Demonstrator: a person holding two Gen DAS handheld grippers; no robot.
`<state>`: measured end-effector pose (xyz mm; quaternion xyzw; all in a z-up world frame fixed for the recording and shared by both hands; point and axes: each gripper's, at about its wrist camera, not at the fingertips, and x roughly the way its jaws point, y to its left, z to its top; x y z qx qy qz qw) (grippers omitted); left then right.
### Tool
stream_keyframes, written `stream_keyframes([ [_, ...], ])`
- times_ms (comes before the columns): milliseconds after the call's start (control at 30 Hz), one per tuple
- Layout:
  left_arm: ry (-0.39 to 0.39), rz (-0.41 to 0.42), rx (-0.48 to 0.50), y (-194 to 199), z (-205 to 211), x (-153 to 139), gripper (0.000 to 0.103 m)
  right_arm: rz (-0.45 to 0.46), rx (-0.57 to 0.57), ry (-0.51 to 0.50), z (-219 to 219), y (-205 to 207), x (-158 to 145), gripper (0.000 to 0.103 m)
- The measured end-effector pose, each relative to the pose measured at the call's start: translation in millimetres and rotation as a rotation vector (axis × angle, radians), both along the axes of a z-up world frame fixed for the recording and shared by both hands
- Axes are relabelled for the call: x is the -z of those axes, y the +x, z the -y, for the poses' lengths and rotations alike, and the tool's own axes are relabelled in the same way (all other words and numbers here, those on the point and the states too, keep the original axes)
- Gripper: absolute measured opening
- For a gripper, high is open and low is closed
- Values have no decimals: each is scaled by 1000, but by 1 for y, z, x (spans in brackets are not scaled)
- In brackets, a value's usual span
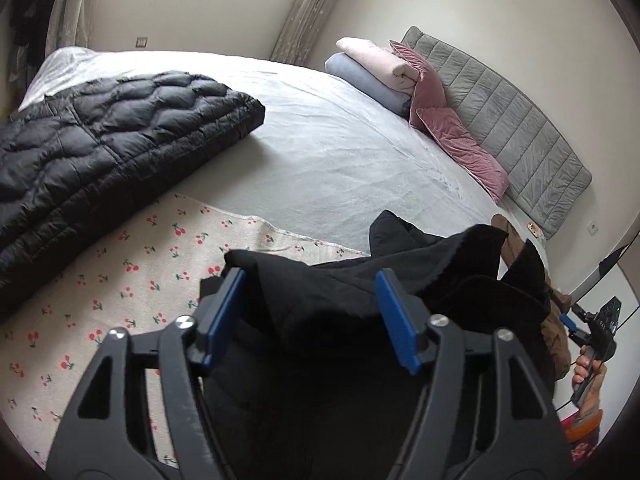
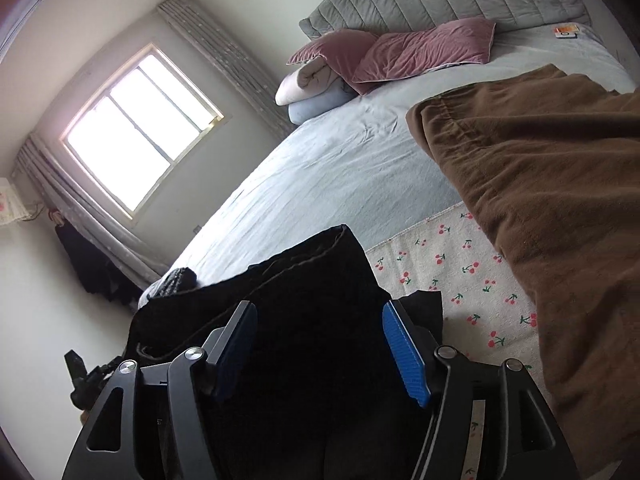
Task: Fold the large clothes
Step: 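Fold the hem up toward the collar with both grippers, then lay the folded hem down on the jacket and open both grippers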
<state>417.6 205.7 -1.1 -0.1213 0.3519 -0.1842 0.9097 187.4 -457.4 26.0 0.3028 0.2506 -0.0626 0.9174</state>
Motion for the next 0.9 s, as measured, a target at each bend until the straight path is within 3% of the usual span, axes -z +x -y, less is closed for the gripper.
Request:
stream_keyframes([
  [100, 121, 95, 6, -7, -2, -8, 82, -64, -11, -97, -8, 8, 1, 66],
  [267, 320, 15, 91, 22, 18, 18, 83, -183, -56, -202, -28, 55, 20, 66],
  [333, 354, -26, 111, 39, 27, 32, 83, -251, -60, -265, -34, 82, 30, 66],
  [467, 342, -139, 121, 74, 41, 61, 80, -380, 1, -393, -32, 128, 52, 65],
  [500, 326, -153, 119, 80, 43, 65, 71, -396, 10, -406, -31, 136, 58, 54],
  [533, 302, -175, 126, 85, 46, 68, 54, -400, 11, -407, -29, 141, 63, 41],
  [567, 273, -194, 137, 87, 50, 70, 43, -404, 2, -397, -27, 143, 68, 17],
  [600, 260, -198, 141, 87, 53, 70, 12, -402, 2, -395, -27, 143, 70, 11],
  [633, 273, -176, 131, 83, 57, 66, 7, -385, 18, -414, -28, 139, 69, 8],
  [700, 286, -38, 95, 65, 61, 45, 6, -311, 72, -482, -35, 125, 54, 5],
  [833, 136, 157, -13, 51, 44, -4, 6, -141, 190, -567, -38, 107, 16, 4],
  [900, 105, 229, -66, 57, 45, -19, 6, -93, 238, -609, -40, 113, 3, 4],
])
